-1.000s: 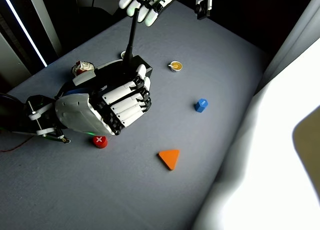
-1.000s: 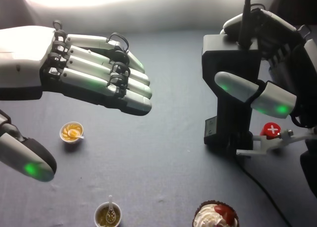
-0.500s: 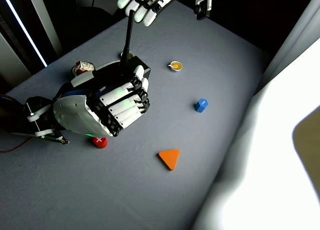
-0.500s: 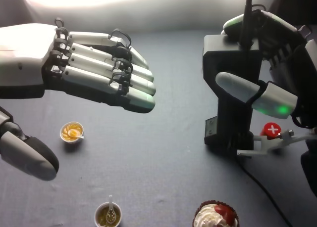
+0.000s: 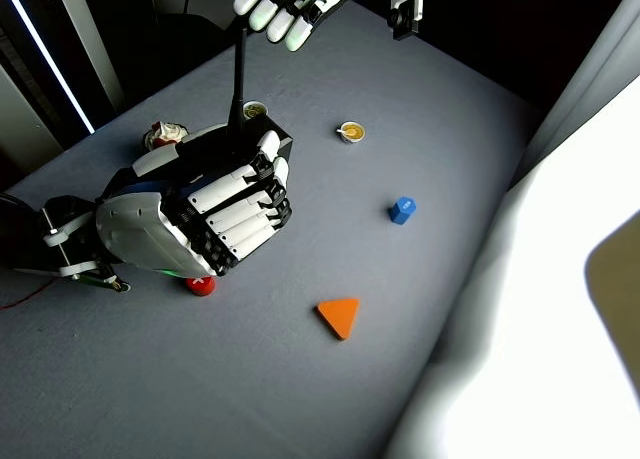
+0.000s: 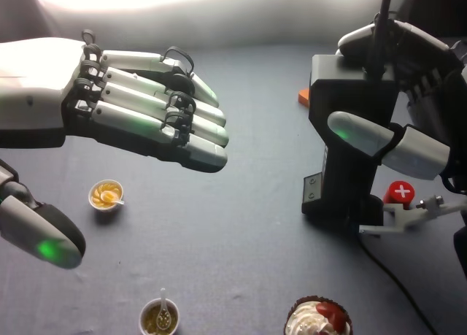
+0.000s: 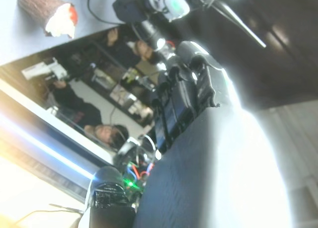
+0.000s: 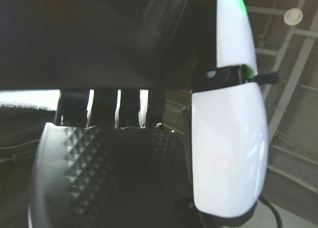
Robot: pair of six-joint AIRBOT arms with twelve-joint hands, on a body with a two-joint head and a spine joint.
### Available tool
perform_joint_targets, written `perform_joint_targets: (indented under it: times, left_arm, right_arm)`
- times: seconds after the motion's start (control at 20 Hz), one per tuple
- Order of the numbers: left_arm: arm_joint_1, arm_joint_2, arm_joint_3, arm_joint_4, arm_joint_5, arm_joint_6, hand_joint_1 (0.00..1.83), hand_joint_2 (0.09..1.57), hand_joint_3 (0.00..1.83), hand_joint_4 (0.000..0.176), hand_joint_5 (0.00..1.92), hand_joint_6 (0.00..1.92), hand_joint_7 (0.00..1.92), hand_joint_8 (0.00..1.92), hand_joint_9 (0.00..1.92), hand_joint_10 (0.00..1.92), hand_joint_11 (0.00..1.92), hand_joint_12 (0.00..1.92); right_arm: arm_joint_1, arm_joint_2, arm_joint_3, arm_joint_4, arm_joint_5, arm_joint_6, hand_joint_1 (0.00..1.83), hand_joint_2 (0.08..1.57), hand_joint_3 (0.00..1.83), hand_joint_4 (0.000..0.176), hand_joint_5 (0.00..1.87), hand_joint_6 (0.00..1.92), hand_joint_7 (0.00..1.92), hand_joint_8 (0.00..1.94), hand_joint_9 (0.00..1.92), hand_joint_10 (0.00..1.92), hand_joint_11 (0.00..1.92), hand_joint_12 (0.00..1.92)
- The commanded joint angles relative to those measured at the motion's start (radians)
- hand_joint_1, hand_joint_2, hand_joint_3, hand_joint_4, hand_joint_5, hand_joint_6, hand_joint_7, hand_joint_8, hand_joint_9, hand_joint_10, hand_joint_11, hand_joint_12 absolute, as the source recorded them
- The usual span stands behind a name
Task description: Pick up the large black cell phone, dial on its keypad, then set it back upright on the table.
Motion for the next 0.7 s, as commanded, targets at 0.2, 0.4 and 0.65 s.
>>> perform_joint_targets:
  times: [0.2, 0.4, 0.65]
  left_arm:
    - [-0.03, 0.004, -0.002, -0.096, -0.081, -0.009, 0.06, 1.13, 0.0, 0.0, 0.34, 0.0, 0.35, 0.01, 0.33, 0.01, 0.06, 0.66]
    - [-0.031, 0.004, -0.002, -0.093, -0.083, -0.014, 0.08, 1.13, 0.0, 0.0, 0.33, 0.01, 0.36, 0.01, 0.32, 0.01, 0.06, 0.66]
    - [-0.033, 0.005, -0.002, -0.091, -0.085, -0.015, 0.1, 1.12, 0.0, 0.0, 0.33, 0.01, 0.36, 0.01, 0.32, 0.0, 0.06, 0.65]
  right_arm:
    - [-0.019, 0.022, -0.019, -0.035, 0.085, 0.006, 1.49, 1.1, 0.0, 0.0, 0.92, 0.82, 0.85, 1.14, 0.95, 1.13, 1.01, 1.38]
    - [-0.019, 0.033, -0.029, -0.036, 0.085, 0.006, 1.39, 1.16, 0.0, 0.0, 0.83, 1.0, 0.76, 1.3, 0.95, 1.28, 1.03, 1.21]
    - [-0.025, 0.044, -0.047, -0.046, 0.085, 0.009, 1.49, 1.11, 0.0, 0.0, 0.9, 0.85, 0.83, 1.17, 0.97, 1.1, 0.97, 1.4]
